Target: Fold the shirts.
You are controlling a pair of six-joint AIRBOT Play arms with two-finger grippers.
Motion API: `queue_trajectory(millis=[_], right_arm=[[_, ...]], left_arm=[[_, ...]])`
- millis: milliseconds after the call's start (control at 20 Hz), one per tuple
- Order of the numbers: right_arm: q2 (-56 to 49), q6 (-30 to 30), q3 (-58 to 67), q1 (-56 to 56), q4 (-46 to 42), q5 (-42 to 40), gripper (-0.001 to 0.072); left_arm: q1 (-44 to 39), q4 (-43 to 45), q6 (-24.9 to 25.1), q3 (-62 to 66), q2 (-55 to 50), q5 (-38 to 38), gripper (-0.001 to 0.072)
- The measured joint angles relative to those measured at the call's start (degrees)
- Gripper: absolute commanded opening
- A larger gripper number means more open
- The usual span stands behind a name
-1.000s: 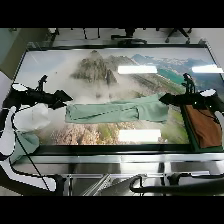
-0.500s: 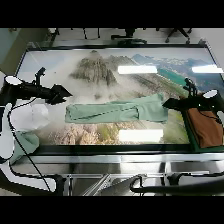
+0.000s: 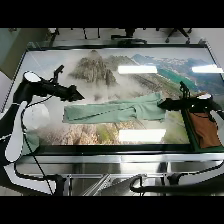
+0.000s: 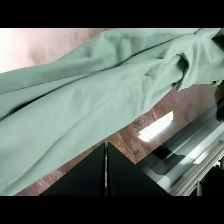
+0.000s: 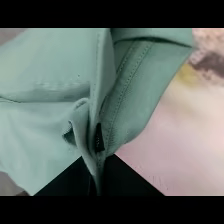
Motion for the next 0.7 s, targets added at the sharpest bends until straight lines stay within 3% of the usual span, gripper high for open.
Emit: queue_trajectory(millis=[300, 500, 700], right_arm=[[8.3, 3.2, 8.5, -1.7, 3.8, 12.7, 0.0017], [13.6, 7.6, 14.2, -1.9, 4.6, 20.4, 0.0018], [16.9, 10.1, 16.3, -1.9, 4.9, 25.0, 0.0017]], left_arm=[[-16.9, 0.0, -0.4, 0.0, -3.3, 15.5, 0.0013], [-29.4, 0.0, -3.6, 2.6, -11.2, 29.0, 0.0013], [-38.7, -0.2, -8.3, 12.6, -22.1, 35.5, 0.0013]])
